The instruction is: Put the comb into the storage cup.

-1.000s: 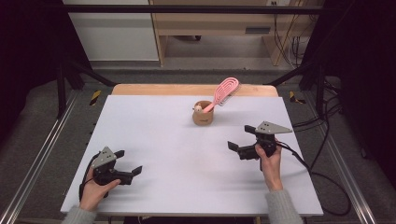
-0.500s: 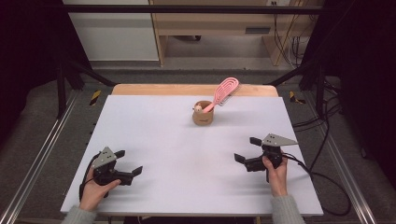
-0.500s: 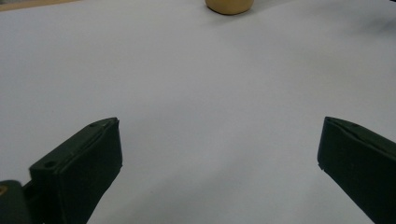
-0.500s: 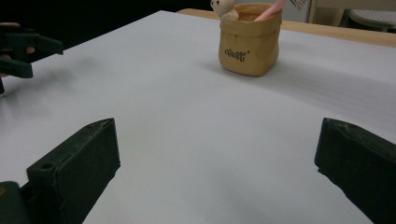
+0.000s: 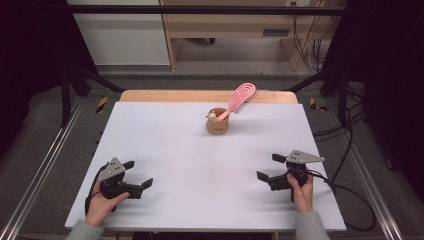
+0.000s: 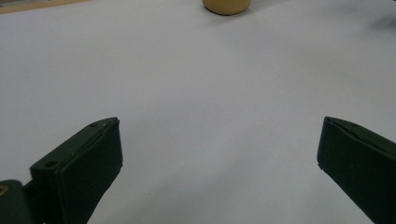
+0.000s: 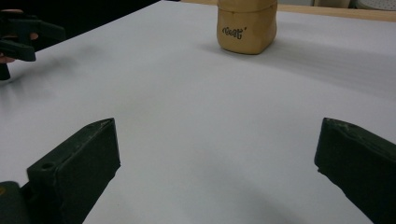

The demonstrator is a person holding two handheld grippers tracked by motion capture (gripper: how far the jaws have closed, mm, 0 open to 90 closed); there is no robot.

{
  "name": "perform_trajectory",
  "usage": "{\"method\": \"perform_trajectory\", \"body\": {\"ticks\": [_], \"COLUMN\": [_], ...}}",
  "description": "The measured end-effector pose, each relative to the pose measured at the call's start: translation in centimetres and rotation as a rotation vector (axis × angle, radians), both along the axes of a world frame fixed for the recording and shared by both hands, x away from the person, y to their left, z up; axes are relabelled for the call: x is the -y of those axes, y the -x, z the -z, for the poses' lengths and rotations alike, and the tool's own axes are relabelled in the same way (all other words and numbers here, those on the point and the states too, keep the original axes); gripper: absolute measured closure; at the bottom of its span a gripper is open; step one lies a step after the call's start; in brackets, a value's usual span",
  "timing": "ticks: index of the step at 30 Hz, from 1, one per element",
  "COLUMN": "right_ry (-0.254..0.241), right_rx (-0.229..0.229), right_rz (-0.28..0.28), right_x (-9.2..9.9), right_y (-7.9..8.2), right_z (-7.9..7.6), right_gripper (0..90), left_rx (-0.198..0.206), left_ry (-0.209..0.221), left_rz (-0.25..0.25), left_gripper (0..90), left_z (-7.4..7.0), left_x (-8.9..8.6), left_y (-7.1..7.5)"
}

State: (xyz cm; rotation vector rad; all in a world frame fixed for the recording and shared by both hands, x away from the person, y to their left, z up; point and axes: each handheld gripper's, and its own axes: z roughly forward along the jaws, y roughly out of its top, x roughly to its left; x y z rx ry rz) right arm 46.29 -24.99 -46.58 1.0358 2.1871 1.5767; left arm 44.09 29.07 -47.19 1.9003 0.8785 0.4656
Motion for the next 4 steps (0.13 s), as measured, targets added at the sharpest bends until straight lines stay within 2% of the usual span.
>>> {"method": "perform_trajectory", "body": {"ticks": [4], "right_ry": [0.001], "right_rx": [-0.003], "right_rz": [0.001], "right_x": [0.06], "right_y": [-0.05], "right_z": [0.04], "right_gripper": [0.7], "left_rx": [-0.001], "left_ry": [-0.003], "left_rz": [0.003], "left_gripper": [0.0], "left_z": [0.08], "left_x": [0.1], "left_y": [-0.05]}}
